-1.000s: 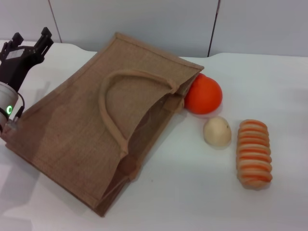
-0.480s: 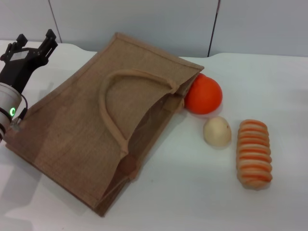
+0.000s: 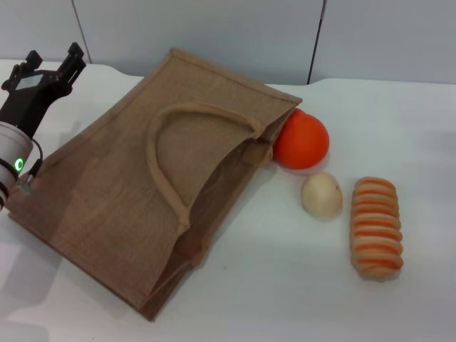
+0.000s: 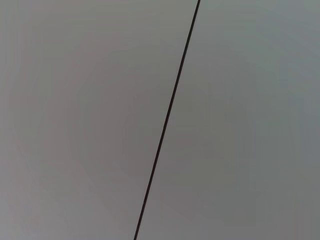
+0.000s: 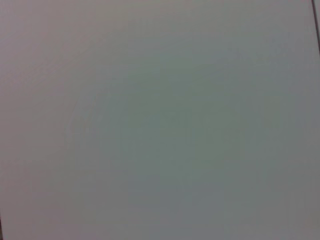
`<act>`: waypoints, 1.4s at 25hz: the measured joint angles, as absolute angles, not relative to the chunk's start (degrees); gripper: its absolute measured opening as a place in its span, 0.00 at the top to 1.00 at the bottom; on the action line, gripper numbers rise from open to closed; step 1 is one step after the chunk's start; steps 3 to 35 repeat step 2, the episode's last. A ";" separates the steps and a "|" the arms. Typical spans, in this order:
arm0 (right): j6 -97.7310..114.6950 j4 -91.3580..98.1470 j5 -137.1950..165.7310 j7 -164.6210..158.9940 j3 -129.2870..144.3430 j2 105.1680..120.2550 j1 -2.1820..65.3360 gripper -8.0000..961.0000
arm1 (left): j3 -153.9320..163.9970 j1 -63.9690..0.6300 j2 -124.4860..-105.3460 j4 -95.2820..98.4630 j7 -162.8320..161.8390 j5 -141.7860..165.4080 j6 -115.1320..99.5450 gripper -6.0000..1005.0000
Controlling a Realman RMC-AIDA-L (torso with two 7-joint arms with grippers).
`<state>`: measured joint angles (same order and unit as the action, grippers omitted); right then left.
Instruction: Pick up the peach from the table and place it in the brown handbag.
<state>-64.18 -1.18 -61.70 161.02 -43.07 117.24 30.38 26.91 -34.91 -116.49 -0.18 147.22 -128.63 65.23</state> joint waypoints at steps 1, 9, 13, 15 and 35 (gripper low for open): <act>-64.17 -1.21 -61.70 161.02 -43.07 117.24 30.38 0.07 | 26.91 -34.91 -116.49 -0.18 147.22 -128.63 65.23 0.13; -64.16 -1.24 -61.70 161.02 -43.07 117.24 30.39 0.07 | 26.91 -34.91 -116.48 -0.18 147.22 -128.64 65.23 0.13; -64.16 -1.24 -61.70 161.02 -43.07 117.24 30.39 0.07 | 26.91 -34.91 -116.48 -0.18 147.22 -128.64 65.23 0.13; -64.16 -1.24 -61.70 161.02 -43.07 117.24 30.39 0.07 | 26.91 -34.91 -116.48 -0.18 147.22 -128.64 65.23 0.13; -64.16 -1.24 -61.70 161.02 -43.07 117.24 30.39 0.07 | 26.91 -34.91 -116.48 -0.18 147.22 -128.64 65.23 0.13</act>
